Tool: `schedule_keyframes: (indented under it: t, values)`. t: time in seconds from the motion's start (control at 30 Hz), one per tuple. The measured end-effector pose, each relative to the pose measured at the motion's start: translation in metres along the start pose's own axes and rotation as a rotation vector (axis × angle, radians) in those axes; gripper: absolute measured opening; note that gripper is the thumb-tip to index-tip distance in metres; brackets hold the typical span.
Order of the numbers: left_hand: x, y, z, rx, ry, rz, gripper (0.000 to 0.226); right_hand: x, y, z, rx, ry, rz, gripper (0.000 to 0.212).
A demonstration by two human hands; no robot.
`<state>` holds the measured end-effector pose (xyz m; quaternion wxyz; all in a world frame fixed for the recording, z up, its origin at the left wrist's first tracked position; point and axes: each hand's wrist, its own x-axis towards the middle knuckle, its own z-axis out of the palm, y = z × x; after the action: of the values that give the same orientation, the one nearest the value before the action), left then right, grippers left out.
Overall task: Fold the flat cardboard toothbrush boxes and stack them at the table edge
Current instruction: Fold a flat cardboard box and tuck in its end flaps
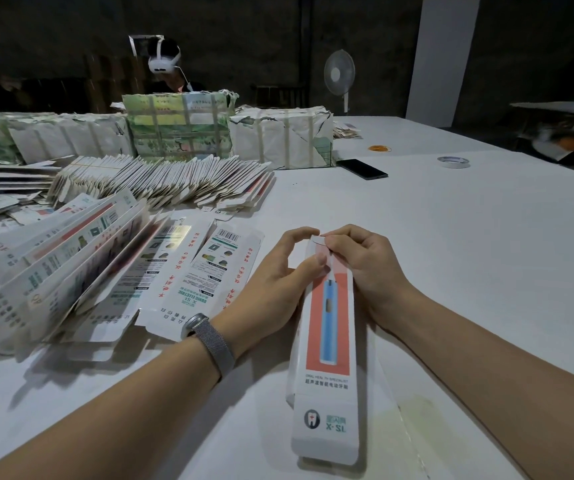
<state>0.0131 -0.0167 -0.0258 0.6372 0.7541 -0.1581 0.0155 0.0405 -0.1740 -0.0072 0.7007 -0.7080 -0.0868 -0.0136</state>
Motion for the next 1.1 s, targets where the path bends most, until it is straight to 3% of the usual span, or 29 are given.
schedule_keyframes:
  t: [0.13, 0.37, 0.73, 1.0, 1.1]
  values:
    - [0.0004, 0.0016, 0.0000, -0.005, -0.004, -0.001, 0.050, -0.0006, -0.0003, 0.0000, 0.010, 0.002, 0.007, 0.020]
    - [0.0009, 0.0021, -0.0001, 0.052, -0.021, -0.004, 0.040, -0.0002, 0.0017, 0.0003, -0.034, 0.030, -0.026, 0.024]
    - [0.0075, -0.0060, -0.0026, 0.074, -0.021, 0.017, 0.064, 0.0035, 0.0046, 0.0022, -0.022, 0.052, -0.040, 0.030]
    - [0.0050, -0.0033, -0.0010, 0.144, 0.001, 0.050, 0.056, 0.0031, 0.0026, 0.0024, -0.006, 0.039, -0.061, 0.036]
    - [0.0011, 0.0000, -0.0013, 0.148, -0.001, 0.058, 0.044, 0.0028, 0.0029, 0.0017, -0.004, 0.015, -0.065, 0.038]
